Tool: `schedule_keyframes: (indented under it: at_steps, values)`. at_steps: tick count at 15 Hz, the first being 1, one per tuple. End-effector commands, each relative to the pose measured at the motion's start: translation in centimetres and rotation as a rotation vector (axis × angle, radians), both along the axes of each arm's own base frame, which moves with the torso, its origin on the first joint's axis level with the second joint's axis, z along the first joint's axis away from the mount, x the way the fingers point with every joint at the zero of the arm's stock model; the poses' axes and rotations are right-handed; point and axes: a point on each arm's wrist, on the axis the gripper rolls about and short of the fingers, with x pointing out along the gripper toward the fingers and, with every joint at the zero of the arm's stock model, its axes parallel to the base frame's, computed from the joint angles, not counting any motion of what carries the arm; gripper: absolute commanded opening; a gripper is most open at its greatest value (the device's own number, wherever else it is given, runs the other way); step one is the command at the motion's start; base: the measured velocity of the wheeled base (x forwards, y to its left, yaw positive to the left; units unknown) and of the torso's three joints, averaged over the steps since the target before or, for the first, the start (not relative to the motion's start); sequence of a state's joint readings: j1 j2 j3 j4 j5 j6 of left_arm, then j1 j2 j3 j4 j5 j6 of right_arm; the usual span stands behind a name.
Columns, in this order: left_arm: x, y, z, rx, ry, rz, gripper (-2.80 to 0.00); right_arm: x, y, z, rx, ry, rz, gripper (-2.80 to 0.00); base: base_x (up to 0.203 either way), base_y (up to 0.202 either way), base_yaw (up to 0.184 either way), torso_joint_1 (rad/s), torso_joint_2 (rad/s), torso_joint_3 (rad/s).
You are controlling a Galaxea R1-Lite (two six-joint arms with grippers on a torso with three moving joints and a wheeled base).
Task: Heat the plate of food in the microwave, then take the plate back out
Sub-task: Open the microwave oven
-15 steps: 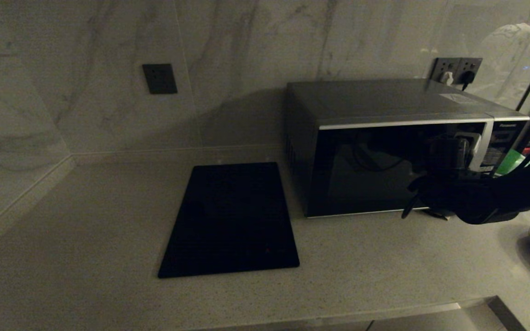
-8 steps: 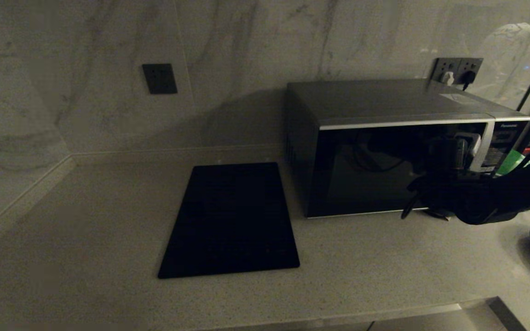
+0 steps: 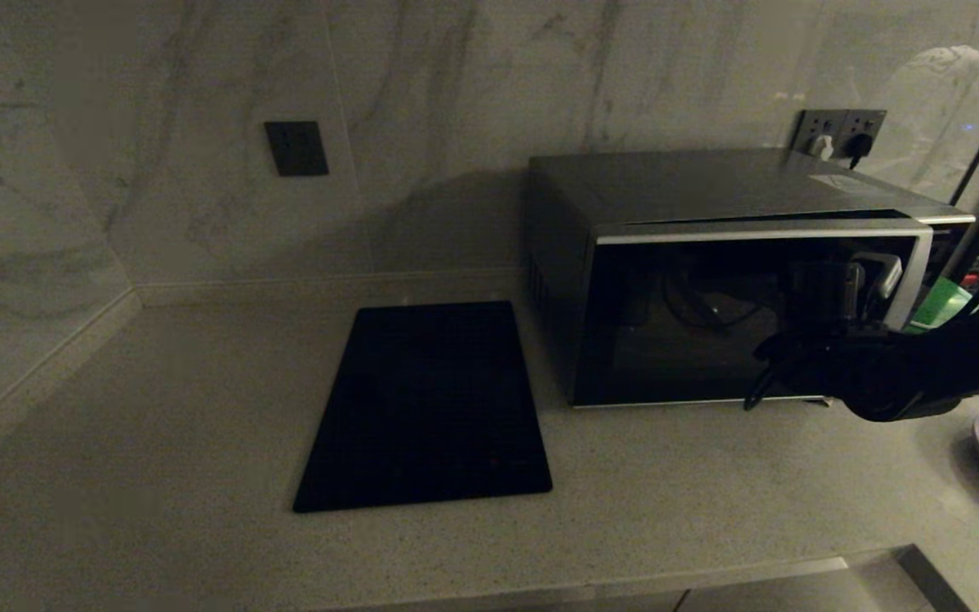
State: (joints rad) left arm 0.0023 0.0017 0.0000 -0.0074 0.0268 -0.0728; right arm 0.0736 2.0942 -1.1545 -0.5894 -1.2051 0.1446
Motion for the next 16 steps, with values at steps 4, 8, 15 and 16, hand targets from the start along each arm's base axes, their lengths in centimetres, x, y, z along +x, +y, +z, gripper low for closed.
schedule_keyframes:
  at_steps: [4, 8, 15, 16]
  values:
    - [0.0, 0.0, 0.0, -0.001, 0.000, 0.000, -2.80, -0.6, 1.3, 1.5, 0.023, -0.049, 0.077, -2.80, 0.000, 0.000, 0.000, 0.000, 0.00, 0.000]
    - [0.0, 0.0, 0.0, -0.001, 0.000, 0.000, -2.80, -1.8, 3.2, 1.4, 0.031, -0.043, 0.132, -2.80, 0.000, 0.000, 0.000, 0.000, 0.00, 0.000]
    - [0.0, 0.0, 0.0, -0.001, 0.000, 0.000, -2.80, -4.2, 6.3, 4.0, 0.053, -0.121, 0.222, -2.80, 0.000, 0.000, 0.000, 0.000, 0.00, 0.000]
    - [0.0, 0.0, 0.0, -0.001, 0.000, 0.000, -2.80, -4.7, 6.5, 4.8, 0.056, -0.141, 0.229, -2.80, 0.000, 0.000, 0.000, 0.000, 0.00, 0.000]
